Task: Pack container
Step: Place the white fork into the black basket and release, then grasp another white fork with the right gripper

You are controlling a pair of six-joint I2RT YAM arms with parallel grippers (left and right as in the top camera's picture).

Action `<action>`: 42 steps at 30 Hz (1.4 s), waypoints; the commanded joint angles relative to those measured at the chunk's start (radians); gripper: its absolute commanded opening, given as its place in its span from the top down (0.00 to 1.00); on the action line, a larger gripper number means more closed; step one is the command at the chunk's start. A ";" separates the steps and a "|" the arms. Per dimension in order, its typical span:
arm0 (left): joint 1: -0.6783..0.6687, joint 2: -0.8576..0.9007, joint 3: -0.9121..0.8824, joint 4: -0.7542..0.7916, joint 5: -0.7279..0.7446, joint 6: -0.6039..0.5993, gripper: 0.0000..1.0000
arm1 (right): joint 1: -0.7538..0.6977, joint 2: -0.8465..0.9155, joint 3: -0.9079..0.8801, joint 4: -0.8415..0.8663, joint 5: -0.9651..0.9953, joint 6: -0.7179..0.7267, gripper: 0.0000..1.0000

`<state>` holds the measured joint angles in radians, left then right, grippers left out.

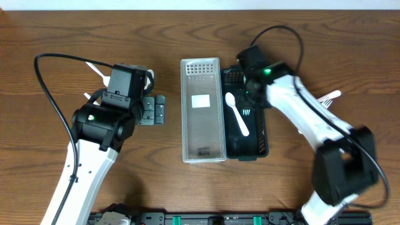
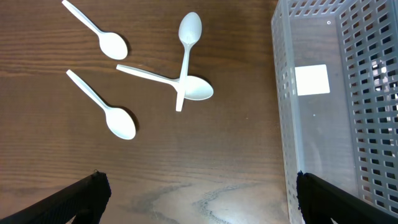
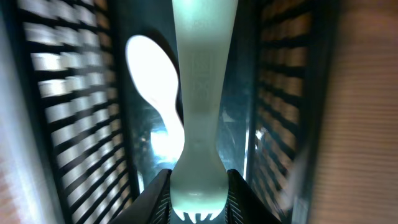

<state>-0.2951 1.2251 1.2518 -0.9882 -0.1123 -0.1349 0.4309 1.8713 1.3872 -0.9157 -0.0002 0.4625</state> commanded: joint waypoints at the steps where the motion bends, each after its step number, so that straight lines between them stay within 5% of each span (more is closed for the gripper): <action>1: 0.005 -0.004 0.016 -0.003 -0.012 -0.012 0.02 | 0.020 0.055 0.005 0.011 0.018 -0.014 0.95; 14: 0.005 -0.004 0.016 -0.002 -0.012 -0.012 0.02 | 0.023 0.019 0.044 0.017 0.018 -0.047 0.53; 25: 0.005 -0.004 0.016 -0.002 -0.012 -0.008 0.02 | -0.018 -0.182 0.238 -0.085 0.193 -0.018 0.46; 34: 0.005 -0.004 0.016 -0.003 -0.012 -0.008 0.02 | -0.393 -0.315 0.255 -0.141 0.223 0.235 0.32; 42: 0.005 -0.004 0.016 -0.003 -0.012 -0.008 0.02 | -0.666 -0.192 0.198 -0.156 0.140 0.213 0.29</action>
<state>-0.2951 1.2251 1.2518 -0.9882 -0.1123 -0.1349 -0.1947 1.6154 1.6203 -1.0634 0.1745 0.6632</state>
